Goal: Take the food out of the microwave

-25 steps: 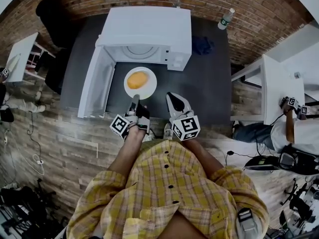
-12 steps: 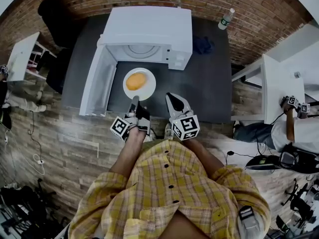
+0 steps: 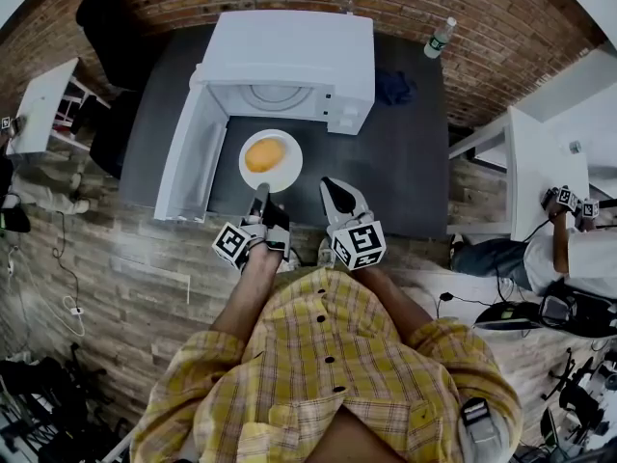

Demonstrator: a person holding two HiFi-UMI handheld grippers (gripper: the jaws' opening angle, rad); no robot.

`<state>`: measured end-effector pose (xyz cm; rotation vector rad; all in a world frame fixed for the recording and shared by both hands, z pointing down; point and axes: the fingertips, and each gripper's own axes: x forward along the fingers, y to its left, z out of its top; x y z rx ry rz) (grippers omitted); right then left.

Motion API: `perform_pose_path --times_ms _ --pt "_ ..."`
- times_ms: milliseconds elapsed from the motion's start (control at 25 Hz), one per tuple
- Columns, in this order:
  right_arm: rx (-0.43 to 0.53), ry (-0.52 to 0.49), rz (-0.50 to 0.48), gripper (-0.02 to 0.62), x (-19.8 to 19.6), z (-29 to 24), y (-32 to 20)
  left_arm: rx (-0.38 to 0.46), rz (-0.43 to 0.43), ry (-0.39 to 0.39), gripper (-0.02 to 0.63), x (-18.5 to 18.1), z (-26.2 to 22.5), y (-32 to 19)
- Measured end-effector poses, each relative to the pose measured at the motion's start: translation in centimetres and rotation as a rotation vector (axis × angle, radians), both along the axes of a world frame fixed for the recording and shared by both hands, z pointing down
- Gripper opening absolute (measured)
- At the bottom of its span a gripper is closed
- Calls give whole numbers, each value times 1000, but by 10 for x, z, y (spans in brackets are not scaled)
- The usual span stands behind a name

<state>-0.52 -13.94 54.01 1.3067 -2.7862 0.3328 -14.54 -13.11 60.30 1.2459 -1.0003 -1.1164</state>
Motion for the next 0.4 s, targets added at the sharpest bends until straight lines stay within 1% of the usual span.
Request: perform_pose_path --times_ms 160,400 --pt "3 5 -5 -3 -2 0 0 -3 3 -9 14 -1 -1 -1" --pt "9 10 -12 -3 -6 -1 0 -1 -1 -3 15 -3 -1 -2"
